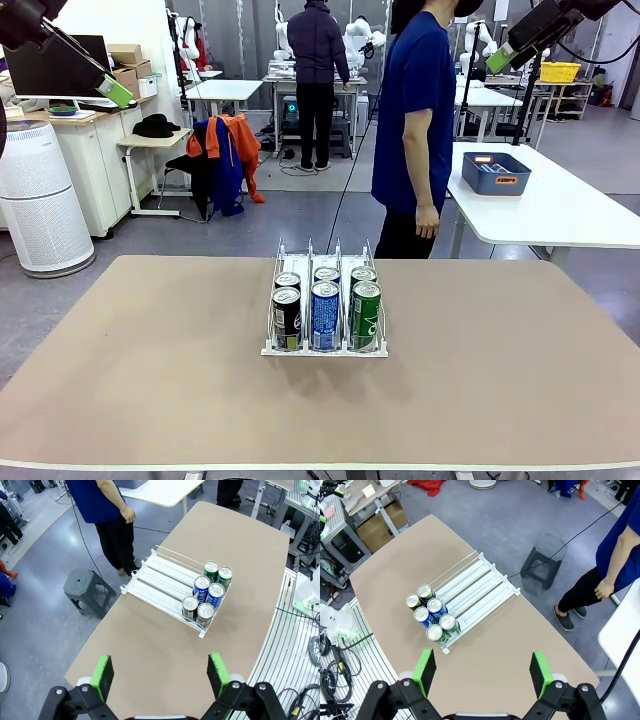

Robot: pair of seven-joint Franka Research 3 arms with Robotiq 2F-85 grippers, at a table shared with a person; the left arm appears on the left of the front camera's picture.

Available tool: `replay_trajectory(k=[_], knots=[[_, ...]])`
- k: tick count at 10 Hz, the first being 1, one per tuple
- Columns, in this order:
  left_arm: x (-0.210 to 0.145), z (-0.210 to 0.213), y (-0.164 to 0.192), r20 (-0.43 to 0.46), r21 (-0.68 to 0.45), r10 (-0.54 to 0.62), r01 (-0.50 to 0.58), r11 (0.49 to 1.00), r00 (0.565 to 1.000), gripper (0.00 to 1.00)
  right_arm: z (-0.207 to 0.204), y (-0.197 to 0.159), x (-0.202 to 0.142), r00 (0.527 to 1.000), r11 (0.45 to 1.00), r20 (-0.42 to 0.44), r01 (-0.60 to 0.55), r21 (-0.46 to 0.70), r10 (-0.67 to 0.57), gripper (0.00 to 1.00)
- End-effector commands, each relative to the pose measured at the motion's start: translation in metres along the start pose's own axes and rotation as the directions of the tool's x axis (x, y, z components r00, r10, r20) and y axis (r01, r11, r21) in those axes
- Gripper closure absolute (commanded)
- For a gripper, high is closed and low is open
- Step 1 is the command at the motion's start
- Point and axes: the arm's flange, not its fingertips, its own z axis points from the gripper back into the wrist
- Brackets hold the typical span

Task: Fill the beverage cans into the dispenser.
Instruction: Pick up the Sprite handed by the human.

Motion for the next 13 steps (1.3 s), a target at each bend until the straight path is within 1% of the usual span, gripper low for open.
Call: replay_trajectory(k=[1, 3, 4, 6, 7, 9, 10, 11, 13], knots=[[-0.003, -0.002, 0.0, 0.0, -0.005, 0.002, -0.002, 1.0, 1.0, 0.0, 0.0, 0.0, 0.0, 1.0, 1.0, 0.0, 0.0, 0.0, 0.0, 0.0], [-0.003, -0.002, 0.0, 0.0, -0.005, 0.002, -0.002, 1.0, 1.0, 0.0, 0.007, 0.003, 0.003, 1.0, 0.998, -0.026, 0.014, 0.062, -0.012, 0.0], [-0.003, -0.002, 0.0, 0.0, -0.005, 0.002, -0.002, 1.0, 1.0, 0.0, 0.013, 0.003, 0.004, 1.0, 0.997, -0.021, 0.017, 0.07, -0.015, 0.0], [0.0, 0.0, 0.0, 0.0, 0.0, 0.0, 0.0, 1.0, 1.0, 0.0, 0.022, 0.003, 0.003, 0.999, 0.994, -0.038, 0.017, 0.105, -0.013, 0.0], [0.007, 0.004, 0.0, 0.02, -0.007, 0.027, -0.027, 1.0, 0.999, 0.0, 0.028, 0.002, 0.003, 0.999, 0.992, -0.031, 0.015, 0.125, -0.012, 0.0], [0.017, 0.013, 0.001, 0.039, 0.01, 0.023, -0.024, 1.0, 0.999, 0.0, 0.033, 0.0, 0.003, 1.0, 0.993, -0.023, 0.014, 0.116, -0.011, 0.0], [0.022, 0.016, 0.001, 0.053, -0.008, 0.01, -0.009, 1.0, 0.999, 0.0, 0.032, -0.001, 0.002, 1.0, 0.994, -0.025, 0.011, 0.109, -0.008, 0.0], [0.026, 0.016, 0.0, 0.044, -0.013, 0.0, 0.001, 1.0, 0.999, 0.0, 0.03, -0.004, 0.001, 1.0, 0.995, -0.02, 0.016, 0.1, -0.014, 0.0], [0.03, 0.017, -0.002, 0.05, -0.021, 0.013, -0.012, 1.0, 0.999, 0.0, 0.028, -0.007, -0.001, 1.0, 0.996, -0.021, 0.007, 0.087, -0.005, 0.0]])
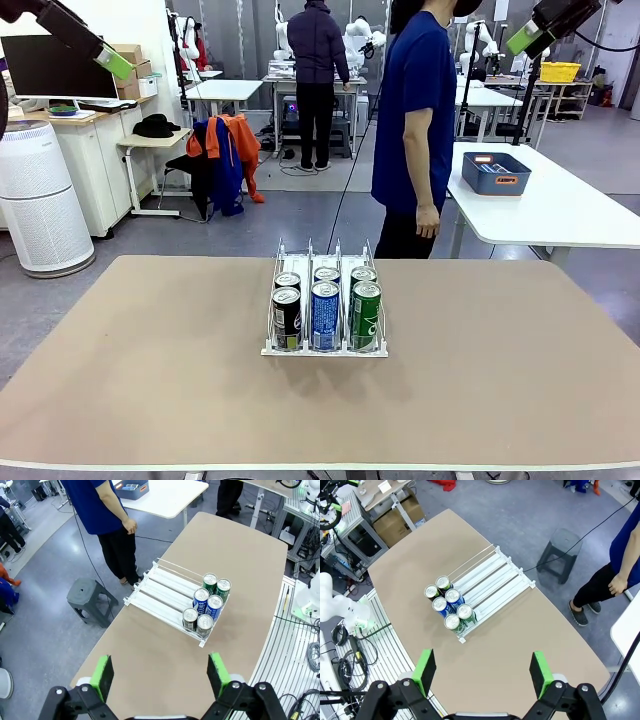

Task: Fill the beverage cans into the dispenser.
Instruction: Pick up the Sprite handed by the human.

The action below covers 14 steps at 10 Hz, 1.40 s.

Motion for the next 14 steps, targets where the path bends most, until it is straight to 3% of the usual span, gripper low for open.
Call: replay_trajectory(k=[1, 14], knots=[[0.0083, -0.0002, -0.0029, 0.01, -0.024, 0.016, -0.016, 1.0, 1.0, 0.0, -0.0029, -0.0062, -0.001, 1.0, 1.0, 0.01, -0.024, -0.008, 0.024, 0.0], [0.0028, -0.0007, -0.001, 0.0, -0.001, 0.0, 0.0, 1.0, 1.0, 0.0, -0.0014, -0.0021, -0.0005, 1.0, 1.0, -0.002, -0.003, -0.001, 0.003, 0.0]])
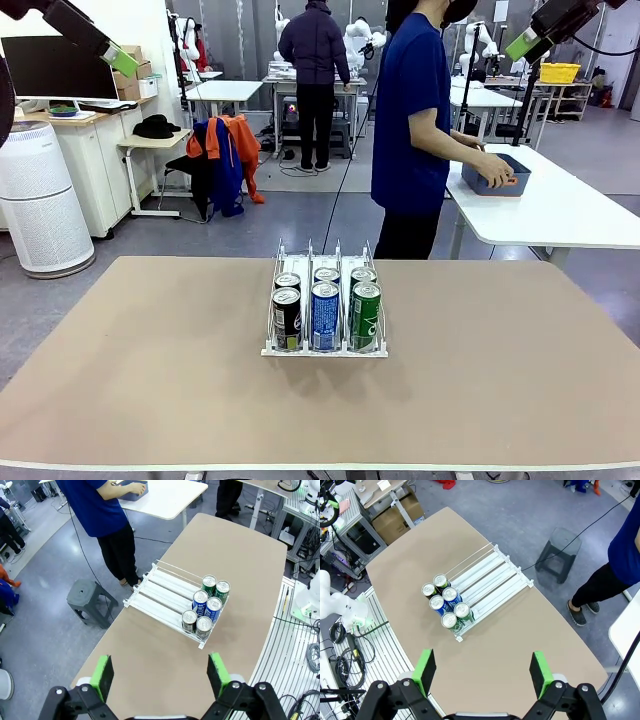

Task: Fill the beverage cans into the dispenser.
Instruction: Pick up the Sprite handed by the human.

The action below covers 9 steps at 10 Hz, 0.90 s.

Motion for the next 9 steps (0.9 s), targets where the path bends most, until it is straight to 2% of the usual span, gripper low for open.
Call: replay_trajectory(k=[1, 9], knots=[[-0.0026, -0.0004, 0.001, -0.002, -0.001, 0.004, -0.004, 1.0, 1.0, 0.0, 0.0013, 0.0016, 0.0002, 1.0, 1.0, 0.004, 0.01, 0.003, -0.01, 0.0], [-0.0026, -0.0004, 0.001, -0.002, -0.001, 0.004, -0.004, 1.0, 1.0, 0.0, 0.0013, 0.0016, 0.0002, 1.0, 1.0, 0.004, 0.01, 0.003, -0.01, 0.0]])
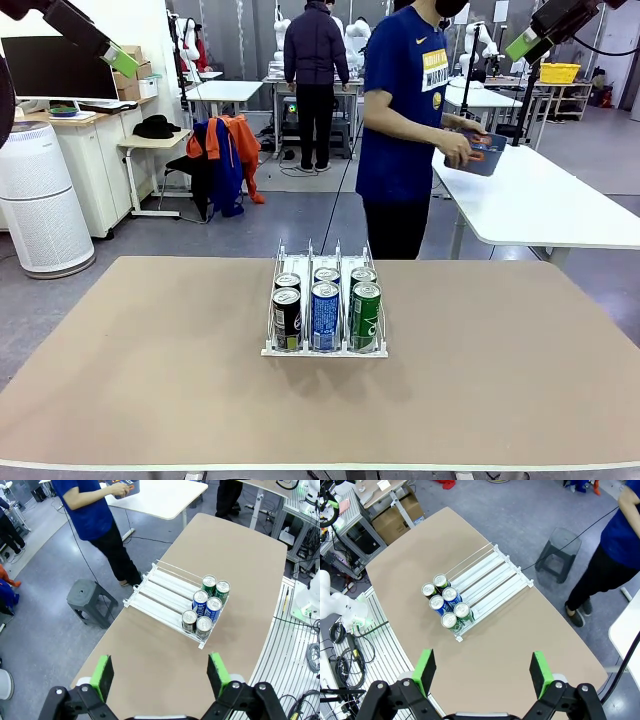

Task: Fill the beverage cans into the dispenser.
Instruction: Pick up the Sprite handed by the human.

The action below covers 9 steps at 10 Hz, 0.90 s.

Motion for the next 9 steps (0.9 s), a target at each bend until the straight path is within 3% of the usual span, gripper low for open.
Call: replay_trajectory(k=[1, 9], knots=[[-0.0026, -0.0004, 0.001, -0.002, -0.001, 0.004, -0.004, 1.0, 1.0, 0.0, 0.0013, 0.0017, 0.0002, 1.0, 1.0, 0.004, 0.01, 0.003, -0.01, 0.0], [-0.0026, -0.0004, 0.001, -0.002, -0.001, 0.004, -0.004, 1.0, 1.0, 0.0, 0.0013, 0.0017, 0.0002, 1.0, 1.0, 0.004, 0.01, 0.003, -0.01, 0.0]])
